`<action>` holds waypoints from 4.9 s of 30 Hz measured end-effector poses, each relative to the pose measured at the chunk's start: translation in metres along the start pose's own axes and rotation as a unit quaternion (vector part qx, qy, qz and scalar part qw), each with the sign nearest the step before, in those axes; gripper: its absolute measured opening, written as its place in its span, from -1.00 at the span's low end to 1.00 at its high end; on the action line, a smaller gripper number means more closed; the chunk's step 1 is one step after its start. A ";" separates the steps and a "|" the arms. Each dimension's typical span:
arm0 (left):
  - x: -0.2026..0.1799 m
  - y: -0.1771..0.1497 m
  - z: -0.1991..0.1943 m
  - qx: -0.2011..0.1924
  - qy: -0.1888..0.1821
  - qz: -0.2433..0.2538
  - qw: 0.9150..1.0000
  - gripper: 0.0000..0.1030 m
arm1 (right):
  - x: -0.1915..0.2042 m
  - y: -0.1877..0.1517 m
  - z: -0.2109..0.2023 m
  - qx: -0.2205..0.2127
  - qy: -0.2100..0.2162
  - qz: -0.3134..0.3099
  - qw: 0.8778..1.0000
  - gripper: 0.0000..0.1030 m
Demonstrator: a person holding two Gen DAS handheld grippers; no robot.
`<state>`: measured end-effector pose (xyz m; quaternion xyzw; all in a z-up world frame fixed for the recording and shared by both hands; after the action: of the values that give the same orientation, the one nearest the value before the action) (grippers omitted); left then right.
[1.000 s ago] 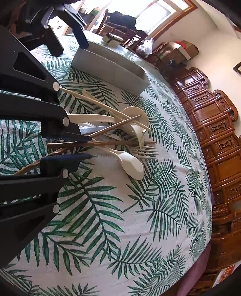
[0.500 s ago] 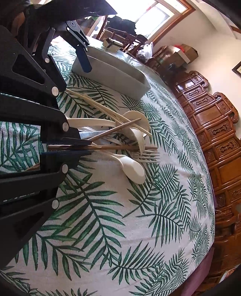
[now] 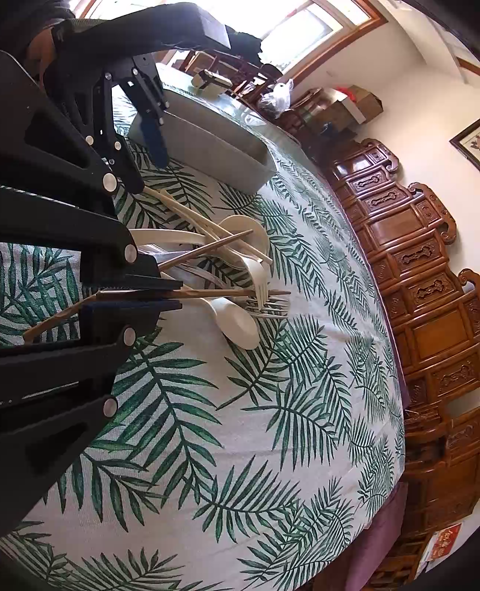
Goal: Organize utensils
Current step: 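Grasp another wooden chopstick with the left tool while the right lifts its chopstick, then carry both chopsticks to the grey tray and open the left tool inside it, then lower the chopstick into the grey tray and open the right tool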
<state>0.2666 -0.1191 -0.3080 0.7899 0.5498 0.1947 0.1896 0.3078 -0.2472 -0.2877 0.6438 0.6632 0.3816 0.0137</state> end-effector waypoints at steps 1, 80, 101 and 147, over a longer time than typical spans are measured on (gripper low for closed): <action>-0.001 0.000 0.000 -0.002 0.002 0.003 1.000 -0.13 | 0.000 0.000 0.000 0.000 -0.001 0.000 1.000 -0.88; 0.146 -0.035 -0.047 0.011 0.009 -0.080 0.997 -0.92 | 0.158 -0.007 -0.034 -0.052 -0.025 -0.160 0.985 -0.88; 0.188 -0.029 -0.079 -0.032 -0.007 -0.110 0.993 -0.85 | 0.222 -0.028 0.009 -0.008 -0.020 -0.201 0.979 -0.88; 0.213 -0.053 -0.163 -0.081 0.020 -0.108 0.991 -0.85 | 0.255 -0.031 0.077 0.044 0.014 -0.141 0.989 -0.77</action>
<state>0.2085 0.1125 -0.1754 0.7040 0.6177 0.2326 0.2621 0.2773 0.0143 -0.2378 0.5384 0.7636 0.3551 0.0298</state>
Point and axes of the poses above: each gripper's, at about its wrist camera, not at the fingertips, and z roughly the way its jaws point, x to its left, y to its top, the point moved 9 cm from there along z, roughly the way its jaws point, and after that the axes turned 6 degrees about z, right-handed, at the moved point
